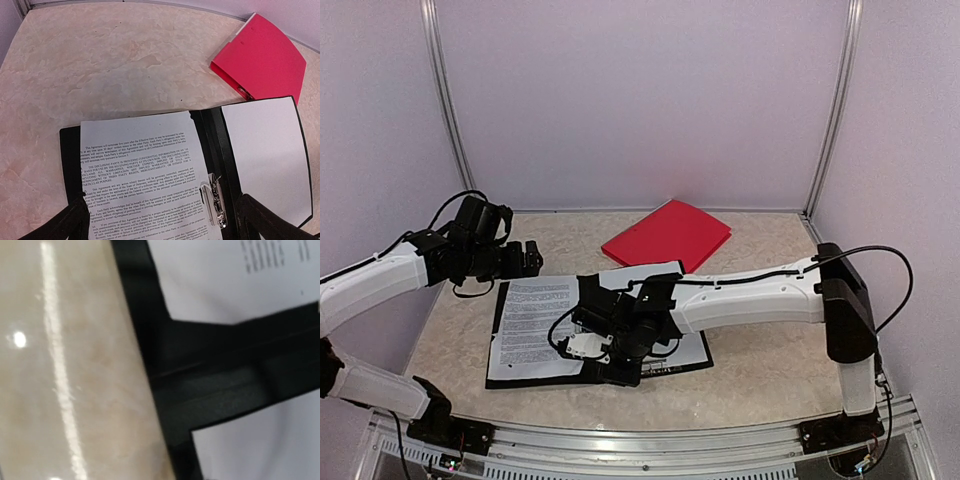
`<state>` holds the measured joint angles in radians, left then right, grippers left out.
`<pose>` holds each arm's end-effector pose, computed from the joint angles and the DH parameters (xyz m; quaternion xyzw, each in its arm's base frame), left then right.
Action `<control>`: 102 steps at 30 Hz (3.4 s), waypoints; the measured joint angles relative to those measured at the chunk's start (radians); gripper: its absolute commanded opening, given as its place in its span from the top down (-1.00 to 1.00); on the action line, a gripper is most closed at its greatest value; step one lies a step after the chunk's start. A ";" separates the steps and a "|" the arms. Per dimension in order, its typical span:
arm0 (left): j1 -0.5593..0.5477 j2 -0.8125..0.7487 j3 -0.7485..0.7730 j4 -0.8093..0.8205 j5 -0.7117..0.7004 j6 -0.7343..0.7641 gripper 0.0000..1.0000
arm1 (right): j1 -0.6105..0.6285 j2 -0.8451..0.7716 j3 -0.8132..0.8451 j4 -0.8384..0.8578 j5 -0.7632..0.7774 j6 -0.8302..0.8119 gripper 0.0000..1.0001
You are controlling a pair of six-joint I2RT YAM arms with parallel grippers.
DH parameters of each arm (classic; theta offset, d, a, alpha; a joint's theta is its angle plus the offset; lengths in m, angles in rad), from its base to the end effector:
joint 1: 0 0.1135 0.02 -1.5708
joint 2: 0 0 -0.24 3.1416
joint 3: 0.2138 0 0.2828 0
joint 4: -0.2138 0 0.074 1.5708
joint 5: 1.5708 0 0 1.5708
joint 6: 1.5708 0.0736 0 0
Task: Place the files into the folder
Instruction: Close the spring clip at the center of the board.
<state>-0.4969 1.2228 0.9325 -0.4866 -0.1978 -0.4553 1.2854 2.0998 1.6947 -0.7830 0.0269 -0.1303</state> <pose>0.2920 -0.1419 0.2150 -0.0191 0.9183 -0.0954 0.3837 0.1353 0.4541 0.1300 -0.6363 0.7475 0.0928 0.1665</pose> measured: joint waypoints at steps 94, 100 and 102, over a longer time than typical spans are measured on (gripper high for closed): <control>-0.068 0.089 0.024 -0.009 -0.047 0.041 -0.98 | -0.100 -0.127 -0.189 -0.001 -0.048 -0.058 0.86; -0.077 0.105 0.026 -0.012 -0.047 0.041 -0.98 | -0.103 -0.195 -0.263 0.047 -0.051 -0.041 0.86; -0.080 0.109 0.029 -0.014 -0.047 0.041 -0.98 | -0.103 -0.216 -0.291 0.066 -0.055 -0.036 0.86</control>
<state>-0.5770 1.3319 0.9611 -0.5007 -0.2447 -0.4145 1.1824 1.8843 1.4036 -0.7170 -0.0277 -0.1661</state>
